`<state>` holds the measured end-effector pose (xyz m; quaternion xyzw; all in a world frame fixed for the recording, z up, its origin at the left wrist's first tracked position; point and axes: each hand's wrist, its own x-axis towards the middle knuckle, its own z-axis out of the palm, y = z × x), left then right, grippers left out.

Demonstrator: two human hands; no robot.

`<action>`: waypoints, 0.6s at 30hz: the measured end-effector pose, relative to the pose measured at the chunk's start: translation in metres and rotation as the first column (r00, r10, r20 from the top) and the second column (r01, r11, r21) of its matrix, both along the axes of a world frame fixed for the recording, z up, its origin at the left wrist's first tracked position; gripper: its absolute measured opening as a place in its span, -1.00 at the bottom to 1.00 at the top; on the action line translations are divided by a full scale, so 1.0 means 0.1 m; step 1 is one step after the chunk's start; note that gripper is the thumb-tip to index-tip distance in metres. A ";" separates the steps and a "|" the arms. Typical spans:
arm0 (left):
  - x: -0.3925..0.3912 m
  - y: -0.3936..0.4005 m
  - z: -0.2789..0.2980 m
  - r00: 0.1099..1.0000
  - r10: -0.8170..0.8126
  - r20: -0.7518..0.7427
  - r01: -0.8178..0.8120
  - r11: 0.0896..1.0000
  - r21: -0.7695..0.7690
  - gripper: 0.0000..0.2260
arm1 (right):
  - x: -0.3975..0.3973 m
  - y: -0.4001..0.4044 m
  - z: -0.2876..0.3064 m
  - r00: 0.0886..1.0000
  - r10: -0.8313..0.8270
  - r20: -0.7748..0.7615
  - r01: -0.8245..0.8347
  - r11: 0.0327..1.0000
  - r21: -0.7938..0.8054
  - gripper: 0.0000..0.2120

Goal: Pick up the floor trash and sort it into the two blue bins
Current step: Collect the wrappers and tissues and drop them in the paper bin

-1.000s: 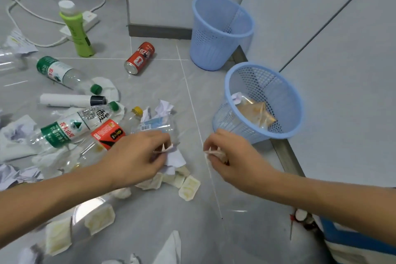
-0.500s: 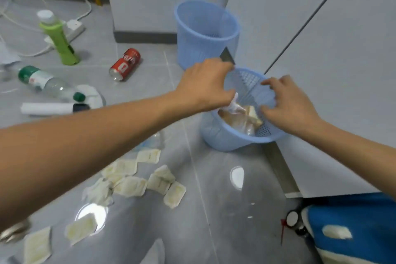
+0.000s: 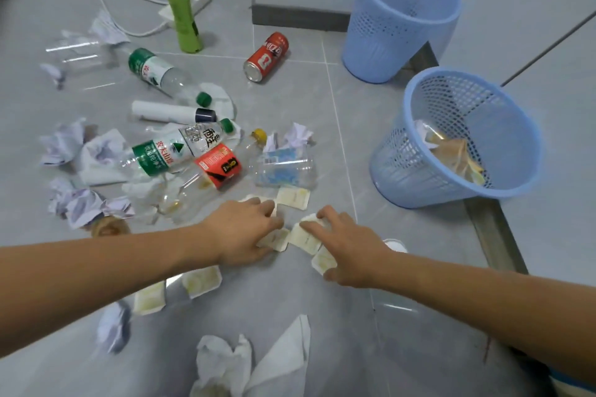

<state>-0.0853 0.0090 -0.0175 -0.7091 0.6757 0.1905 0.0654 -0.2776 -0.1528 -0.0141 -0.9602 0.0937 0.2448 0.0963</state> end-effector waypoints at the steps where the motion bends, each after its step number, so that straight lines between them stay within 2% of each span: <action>1: -0.04 0.05 -0.06 1.000 -0.012 0.023 0.011 1.000 0.017 -0.62 | 0.01 0.01 -0.10 1.000 0.016 -0.007 -0.016 1.000 -0.024 -0.08; 4: -0.11 0.14 -0.21 0.996 -0.084 0.028 0.082 0.996 0.044 -0.59 | 0.04 0.05 -0.28 0.998 0.060 0.015 -0.059 0.997 -0.052 0.00; 6: -0.10 0.18 -0.28 0.991 -0.128 0.034 0.127 0.992 0.018 -0.56 | 0.07 0.04 -0.33 0.996 0.079 0.043 -0.077 0.996 -0.053 -0.04; 12: -0.01 0.18 -0.38 0.990 -0.136 0.047 0.137 0.990 -0.017 -0.65 | 0.05 0.02 -0.42 0.994 0.085 0.069 -0.085 0.996 -0.002 -0.43; 16: 0.05 0.26 -0.47 0.989 -0.151 0.001 0.149 0.978 -0.147 -0.70 | -0.03 0.02 -0.52 0.991 0.028 0.129 -0.040 0.995 0.089 -0.63; 18: 0.08 0.30 -0.50 0.986 -0.168 -0.002 0.166 0.972 -0.165 -0.73 | -0.06 0.01 -0.55 0.987 -0.006 0.162 -0.016 0.990 0.139 -0.74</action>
